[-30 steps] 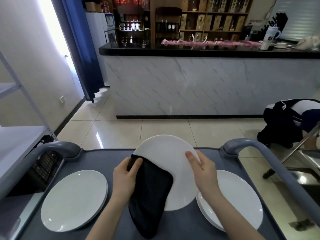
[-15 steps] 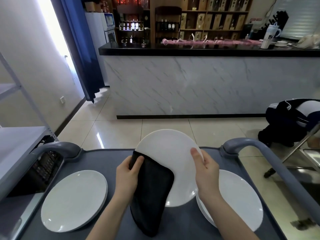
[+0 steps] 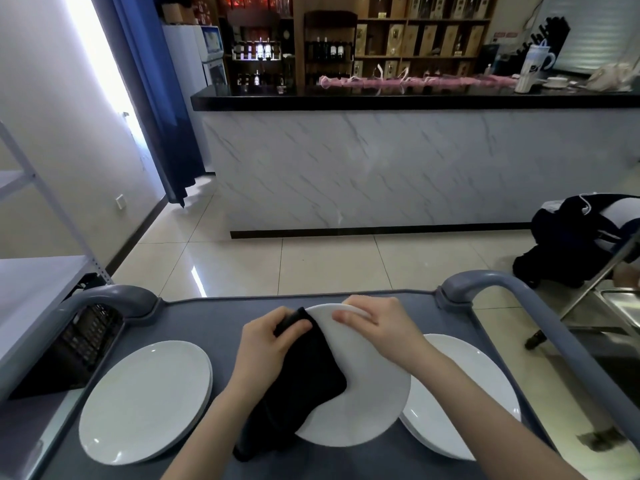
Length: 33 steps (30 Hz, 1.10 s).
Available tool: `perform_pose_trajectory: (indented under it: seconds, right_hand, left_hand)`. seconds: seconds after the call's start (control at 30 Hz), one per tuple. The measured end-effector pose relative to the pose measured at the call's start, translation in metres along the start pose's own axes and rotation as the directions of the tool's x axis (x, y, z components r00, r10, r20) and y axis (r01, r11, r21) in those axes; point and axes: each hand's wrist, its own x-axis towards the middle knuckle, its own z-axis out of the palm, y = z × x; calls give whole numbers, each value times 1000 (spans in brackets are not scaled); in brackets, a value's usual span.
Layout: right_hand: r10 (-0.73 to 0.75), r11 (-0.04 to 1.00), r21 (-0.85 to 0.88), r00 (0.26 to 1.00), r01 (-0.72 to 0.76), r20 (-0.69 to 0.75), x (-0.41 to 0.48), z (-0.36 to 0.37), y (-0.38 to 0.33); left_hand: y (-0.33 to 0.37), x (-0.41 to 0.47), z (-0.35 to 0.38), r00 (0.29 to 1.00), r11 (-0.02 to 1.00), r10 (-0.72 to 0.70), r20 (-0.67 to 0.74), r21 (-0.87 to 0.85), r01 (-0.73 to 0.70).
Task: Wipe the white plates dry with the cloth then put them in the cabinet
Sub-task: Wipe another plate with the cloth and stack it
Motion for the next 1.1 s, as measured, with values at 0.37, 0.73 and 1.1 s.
perform_pose_trajectory:
  seconds: [0.37,0.73,1.1]
  right_hand:
    - [342,876,472,819,-99,-462,-22,22,14]
    - [262,931,353,840,-91,-475,-27,-1,24]
    - [7,995,94,965,18,-261,-18,-1,4]
  left_hand:
    - [-28,-23,11,930,907,-336,-149,-317,277]
    - [-32,-13,2,918,910,-336,-210,-323,259]
    - [4,10,-7,996,998,-20,86,-65,25]
